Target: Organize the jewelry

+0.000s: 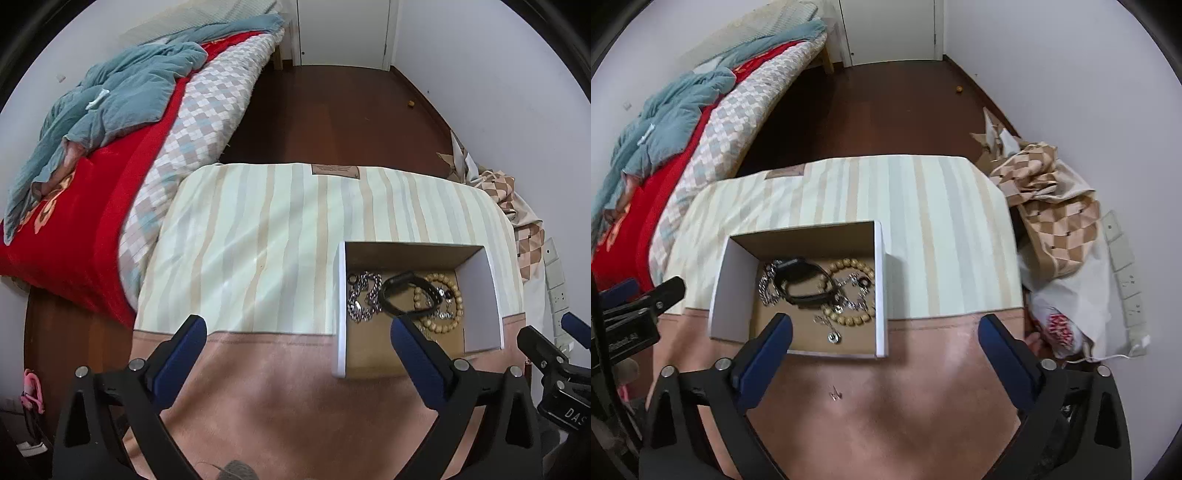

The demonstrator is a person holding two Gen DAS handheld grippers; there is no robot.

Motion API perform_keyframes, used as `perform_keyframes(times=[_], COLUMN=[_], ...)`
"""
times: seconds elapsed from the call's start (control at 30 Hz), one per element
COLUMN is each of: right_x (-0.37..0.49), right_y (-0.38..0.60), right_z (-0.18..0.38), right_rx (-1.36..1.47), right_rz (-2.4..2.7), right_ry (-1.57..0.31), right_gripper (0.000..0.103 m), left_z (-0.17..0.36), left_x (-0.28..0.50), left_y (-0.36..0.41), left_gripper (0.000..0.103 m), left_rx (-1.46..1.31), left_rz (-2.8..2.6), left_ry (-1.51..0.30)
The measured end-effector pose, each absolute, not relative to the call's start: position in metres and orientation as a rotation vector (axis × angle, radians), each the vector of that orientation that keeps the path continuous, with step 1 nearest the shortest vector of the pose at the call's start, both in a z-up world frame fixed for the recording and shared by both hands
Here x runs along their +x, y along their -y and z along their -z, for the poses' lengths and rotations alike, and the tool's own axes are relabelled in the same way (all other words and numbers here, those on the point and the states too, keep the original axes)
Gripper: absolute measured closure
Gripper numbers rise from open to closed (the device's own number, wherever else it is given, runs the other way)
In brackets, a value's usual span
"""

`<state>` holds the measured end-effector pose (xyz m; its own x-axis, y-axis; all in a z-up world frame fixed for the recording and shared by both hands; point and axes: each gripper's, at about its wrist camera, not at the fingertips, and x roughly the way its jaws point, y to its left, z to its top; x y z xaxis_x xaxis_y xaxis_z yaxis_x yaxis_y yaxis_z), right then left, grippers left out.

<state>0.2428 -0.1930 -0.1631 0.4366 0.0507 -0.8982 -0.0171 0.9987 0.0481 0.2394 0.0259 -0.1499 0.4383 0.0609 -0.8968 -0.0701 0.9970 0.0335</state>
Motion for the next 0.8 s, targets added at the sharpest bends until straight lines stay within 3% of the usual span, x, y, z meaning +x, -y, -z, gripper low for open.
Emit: perform_keyframes(times=[0.27, 0.8], right_x=[0.204, 0.093], right_y=[0.191, 0.194], right_z=[0.124, -0.002], right_rx=[-0.004, -0.03], right_rz=[-0.01, -0.019], right_ry=[-1.066, -0.88], right_gripper=[0.001, 0.0], left_z=[0.116, -0.002], left_x=[0.199, 0.091], left_y=[-0.023, -0.016], left_gripper=[0.001, 0.001], left_rx=[-0.016, -0.034], left_rz=[-0.093, -0.098], left_ry=[-1.067, -0.866])
